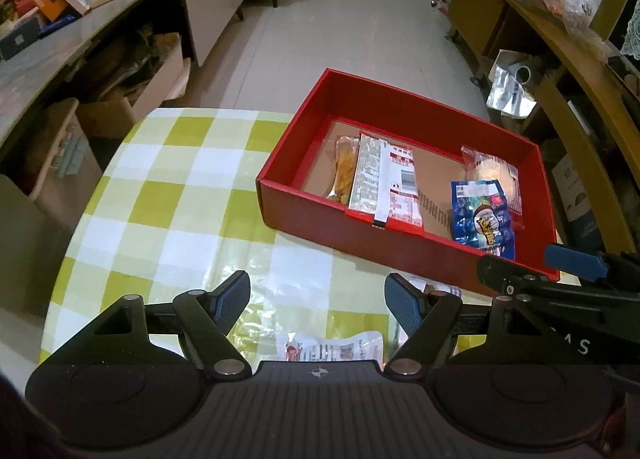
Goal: Organize snacks
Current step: 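Withdraw both tools from the red box back toward the table, then lower the left tool over the red Trolli bag while the right tool moves over the Kaprons packet, then close the left tool on the Trolli bag while the right tool grasps the Kaprons packet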
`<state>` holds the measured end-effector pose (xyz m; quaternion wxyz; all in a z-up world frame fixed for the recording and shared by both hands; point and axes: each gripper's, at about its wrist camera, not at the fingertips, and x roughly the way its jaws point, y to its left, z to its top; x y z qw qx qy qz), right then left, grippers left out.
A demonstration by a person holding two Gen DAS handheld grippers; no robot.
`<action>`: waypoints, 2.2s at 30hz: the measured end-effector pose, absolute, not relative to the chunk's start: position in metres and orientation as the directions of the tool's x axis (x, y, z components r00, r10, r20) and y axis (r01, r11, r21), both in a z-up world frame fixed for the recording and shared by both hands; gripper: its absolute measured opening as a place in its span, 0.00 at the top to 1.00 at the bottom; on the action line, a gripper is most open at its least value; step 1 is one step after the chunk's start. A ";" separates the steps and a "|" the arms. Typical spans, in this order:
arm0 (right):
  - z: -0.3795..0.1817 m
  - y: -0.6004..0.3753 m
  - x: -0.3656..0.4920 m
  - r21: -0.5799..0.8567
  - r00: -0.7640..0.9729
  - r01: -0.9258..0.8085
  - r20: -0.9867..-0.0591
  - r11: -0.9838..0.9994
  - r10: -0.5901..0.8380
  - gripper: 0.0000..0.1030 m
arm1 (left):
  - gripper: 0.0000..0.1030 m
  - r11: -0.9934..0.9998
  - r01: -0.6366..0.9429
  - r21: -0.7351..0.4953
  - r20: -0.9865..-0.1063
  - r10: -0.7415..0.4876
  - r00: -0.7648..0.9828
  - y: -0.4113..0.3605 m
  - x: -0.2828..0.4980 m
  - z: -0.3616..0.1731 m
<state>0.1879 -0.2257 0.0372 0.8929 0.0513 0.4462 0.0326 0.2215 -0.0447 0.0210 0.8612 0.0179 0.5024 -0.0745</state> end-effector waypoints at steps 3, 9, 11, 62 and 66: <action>0.035 -0.224 0.187 0.120 0.593 -0.015 -0.798 0.993 0.106 0.26 | 0.23 0.989 0.145 -0.040 -0.870 -0.106 0.482 -0.044 0.219 0.020; 0.033 -0.221 0.183 0.110 0.585 -0.022 -0.805 0.994 0.102 0.26 | 0.23 0.989 0.143 -0.037 -0.874 -0.102 0.476 -0.042 0.214 0.018; 0.032 -0.221 0.182 0.108 0.582 -0.023 -0.807 0.994 0.101 0.26 | 0.23 0.989 0.144 -0.035 -0.874 -0.100 0.475 -0.042 0.213 0.018; 0.011 -0.211 0.154 0.112 0.480 -0.070 -0.867 0.991 0.132 0.26 | 0.16 0.990 0.126 -0.067 -0.964 -0.097 0.247 -0.017 0.156 -0.058; 0.009 -0.214 0.155 0.114 0.475 -0.068 -0.870 0.991 0.133 0.26 | 0.16 0.993 0.103 -0.053 -0.971 -0.075 0.228 -0.020 0.164 -0.071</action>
